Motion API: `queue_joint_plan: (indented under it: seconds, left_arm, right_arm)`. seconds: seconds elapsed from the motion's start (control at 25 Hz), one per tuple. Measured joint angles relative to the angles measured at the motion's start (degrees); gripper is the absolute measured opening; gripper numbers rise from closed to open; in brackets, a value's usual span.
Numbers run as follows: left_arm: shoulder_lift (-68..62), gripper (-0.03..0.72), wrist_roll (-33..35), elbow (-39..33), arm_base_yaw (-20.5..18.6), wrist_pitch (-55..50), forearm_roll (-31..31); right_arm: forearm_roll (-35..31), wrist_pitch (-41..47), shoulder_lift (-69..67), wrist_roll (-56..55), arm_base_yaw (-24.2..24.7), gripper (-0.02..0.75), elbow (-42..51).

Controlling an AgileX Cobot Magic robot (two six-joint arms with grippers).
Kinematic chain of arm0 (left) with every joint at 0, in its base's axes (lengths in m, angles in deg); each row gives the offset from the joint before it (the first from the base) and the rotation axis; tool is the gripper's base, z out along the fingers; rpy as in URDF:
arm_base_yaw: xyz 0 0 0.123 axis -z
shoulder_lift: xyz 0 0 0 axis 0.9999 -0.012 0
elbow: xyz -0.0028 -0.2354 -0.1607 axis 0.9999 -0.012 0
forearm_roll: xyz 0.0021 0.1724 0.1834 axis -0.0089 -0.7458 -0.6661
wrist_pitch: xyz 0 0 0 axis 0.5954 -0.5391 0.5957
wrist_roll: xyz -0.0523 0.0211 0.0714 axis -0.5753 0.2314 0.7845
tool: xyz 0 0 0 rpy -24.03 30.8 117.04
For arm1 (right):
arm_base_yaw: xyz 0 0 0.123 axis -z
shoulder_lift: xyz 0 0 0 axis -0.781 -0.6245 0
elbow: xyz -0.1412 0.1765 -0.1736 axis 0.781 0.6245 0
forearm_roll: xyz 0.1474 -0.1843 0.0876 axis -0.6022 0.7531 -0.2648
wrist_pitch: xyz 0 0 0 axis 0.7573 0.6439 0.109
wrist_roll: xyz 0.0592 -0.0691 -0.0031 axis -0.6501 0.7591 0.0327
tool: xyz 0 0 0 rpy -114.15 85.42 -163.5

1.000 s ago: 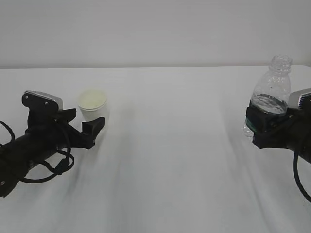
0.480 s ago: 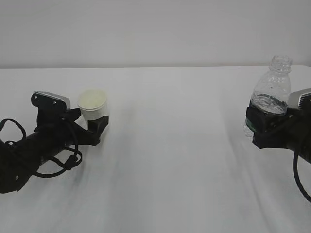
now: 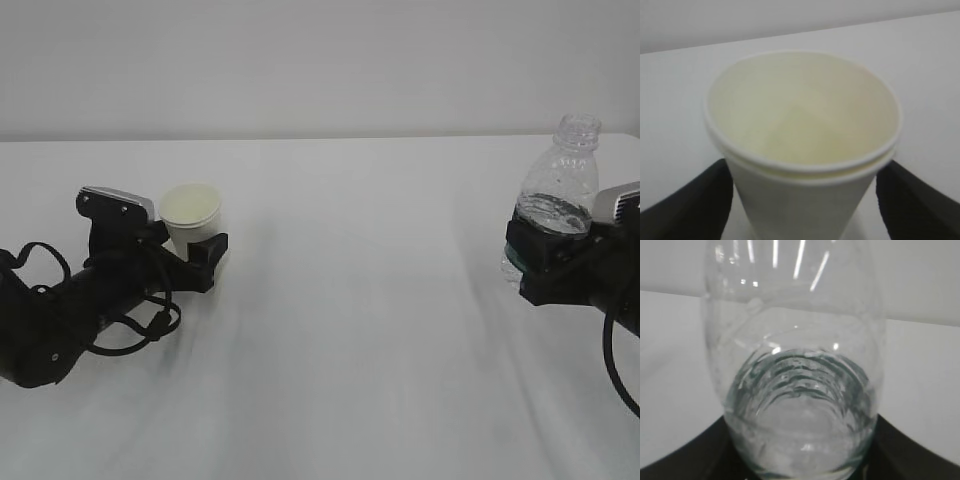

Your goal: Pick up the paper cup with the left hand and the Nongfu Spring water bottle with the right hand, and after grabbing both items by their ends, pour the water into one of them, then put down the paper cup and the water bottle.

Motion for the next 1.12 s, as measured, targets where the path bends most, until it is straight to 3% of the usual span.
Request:
queue_joint_plan:
  seconds: [1.12]
  left_arm:
    - [-3.83,0.588,0.00,5.51,0.00,0.00,0.48]
  right_arm:
    - [0.00,0.00,0.00,0.00,0.00,0.407,0.00]
